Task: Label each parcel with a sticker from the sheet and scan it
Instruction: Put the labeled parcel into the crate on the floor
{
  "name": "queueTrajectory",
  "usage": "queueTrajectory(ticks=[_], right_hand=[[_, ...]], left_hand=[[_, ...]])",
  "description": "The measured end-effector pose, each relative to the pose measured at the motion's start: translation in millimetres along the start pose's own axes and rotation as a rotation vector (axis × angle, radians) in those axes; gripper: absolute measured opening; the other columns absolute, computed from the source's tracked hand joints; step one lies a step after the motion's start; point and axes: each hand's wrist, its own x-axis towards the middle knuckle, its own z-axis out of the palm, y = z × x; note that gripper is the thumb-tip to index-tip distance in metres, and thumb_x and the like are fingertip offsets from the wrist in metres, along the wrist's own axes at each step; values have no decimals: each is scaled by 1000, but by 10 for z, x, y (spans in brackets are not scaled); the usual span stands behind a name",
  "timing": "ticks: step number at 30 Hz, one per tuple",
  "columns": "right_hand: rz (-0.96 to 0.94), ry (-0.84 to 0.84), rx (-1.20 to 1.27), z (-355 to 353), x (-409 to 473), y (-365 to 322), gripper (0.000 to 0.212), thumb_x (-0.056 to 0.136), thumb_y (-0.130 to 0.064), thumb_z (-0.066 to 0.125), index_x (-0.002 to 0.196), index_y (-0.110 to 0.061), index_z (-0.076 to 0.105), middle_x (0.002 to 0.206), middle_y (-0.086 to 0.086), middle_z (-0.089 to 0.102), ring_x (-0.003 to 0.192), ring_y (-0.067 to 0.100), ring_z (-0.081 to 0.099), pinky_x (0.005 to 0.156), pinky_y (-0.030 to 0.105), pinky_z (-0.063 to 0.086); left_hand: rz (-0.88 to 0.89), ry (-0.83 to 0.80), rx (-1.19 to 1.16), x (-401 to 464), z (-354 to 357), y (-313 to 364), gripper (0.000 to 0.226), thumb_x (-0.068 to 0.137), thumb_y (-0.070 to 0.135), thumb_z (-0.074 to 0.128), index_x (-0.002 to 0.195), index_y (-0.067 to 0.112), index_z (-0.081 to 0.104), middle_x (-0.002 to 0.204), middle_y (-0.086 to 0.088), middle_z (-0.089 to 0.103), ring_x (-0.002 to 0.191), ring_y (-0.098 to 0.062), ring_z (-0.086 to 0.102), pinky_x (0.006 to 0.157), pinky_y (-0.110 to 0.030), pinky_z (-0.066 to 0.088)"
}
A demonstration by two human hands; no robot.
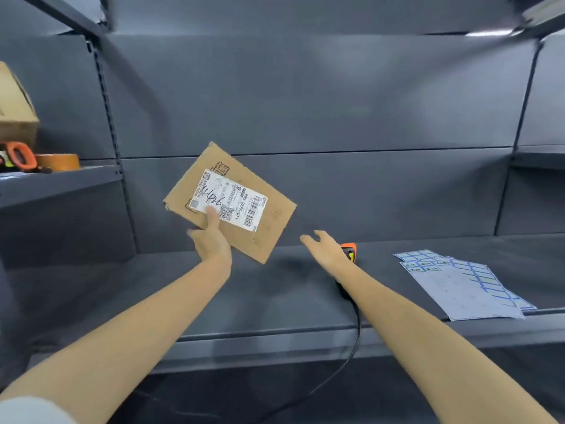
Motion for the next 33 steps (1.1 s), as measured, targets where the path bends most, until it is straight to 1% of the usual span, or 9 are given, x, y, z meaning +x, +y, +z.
queueTrajectory(ticks=[4, 7, 12, 16, 19, 22, 27, 30, 33], right_hand=[[168, -73, 707, 202, -76, 24, 75, 90, -66, 42, 147, -18, 33, 148, 0, 39, 137, 19, 35, 110, 37, 30], [130, -148, 952, 365, -145, 19, 66, 82, -74, 43, 124, -26, 57, 127, -4, 60, 127, 19, 47, 100, 40, 39], [4, -47, 1157, 323, -107, -17, 51, 85, -43, 67, 123, -14, 49, 120, 8, 62, 106, 24, 62, 76, 44, 57], [-153, 55, 926, -87, 30, -152, 46, 86, -35, 69, 122, -11, 54, 109, 5, 66, 95, 21, 67, 71, 42, 60], [-254, 66, 686, -483, 112, -315, 44, 84, -34, 72, 120, -15, 58, 104, -1, 67, 91, 17, 66, 62, 35, 59], [-319, 45, 389, -776, 145, -508, 57, 79, -37, 76, 128, -22, 50, 110, -9, 60, 90, 6, 64, 54, 26, 56], [-359, -50, 16, -907, 174, -781, 77, 75, -42, 78, 139, -23, 40, 123, -3, 52, 108, 16, 57, 55, 24, 54], [-362, -107, -6, -865, 152, -852, 77, 76, -43, 77, 140, -20, 40, 124, -4, 50, 114, 17, 53, 59, 26, 57], [-343, -116, 37, -825, 147, -813, 76, 80, -42, 73, 142, -17, 38, 134, -1, 45, 121, 19, 46, 62, 32, 59]], left_hand=[[-223, -6, -126, -148, 212, -189, 56, 91, 52, 54, 125, 10, 41, 118, -7, 63, 105, -27, 61, 96, -48, 48], [-309, -68, -151, -294, 280, -333, 61, 91, 56, 52, 131, 11, 43, 117, -7, 64, 104, -26, 62, 94, -41, 49], [-451, -268, -19, -446, 282, -338, 64, 91, 60, 43, 133, 12, 46, 131, -10, 54, 124, -31, 50, 101, -44, 43], [-528, -544, 328, -387, 65, -97, 58, 97, 55, 36, 100, 3, 63, 108, -15, 65, 95, -35, 63, 81, -44, 53], [-250, -413, 343, -234, -7, 85, 30, 98, 33, 49, 85, 9, 60, 92, -10, 68, 89, -28, 64, 72, -37, 54], [27, -260, 409, -64, -16, 191, 25, 93, 36, 57, 103, 15, 50, 107, -2, 60, 92, -17, 55, 79, -33, 46], [154, -503, 544, -73, -58, 53, 75, 83, 47, 67, 144, 31, 27, 148, 2, 33, 137, -14, 32, 96, -27, 29], [106, -644, 430, -179, -38, -128, 71, 84, 31, 70, 141, 37, 28, 139, 7, 48, 126, -9, 48, 88, -23, 44], [72, -600, 344, -235, -50, -290, 58, 88, 23, 67, 134, 38, 34, 119, 5, 63, 108, -11, 62, 81, -26, 50]])
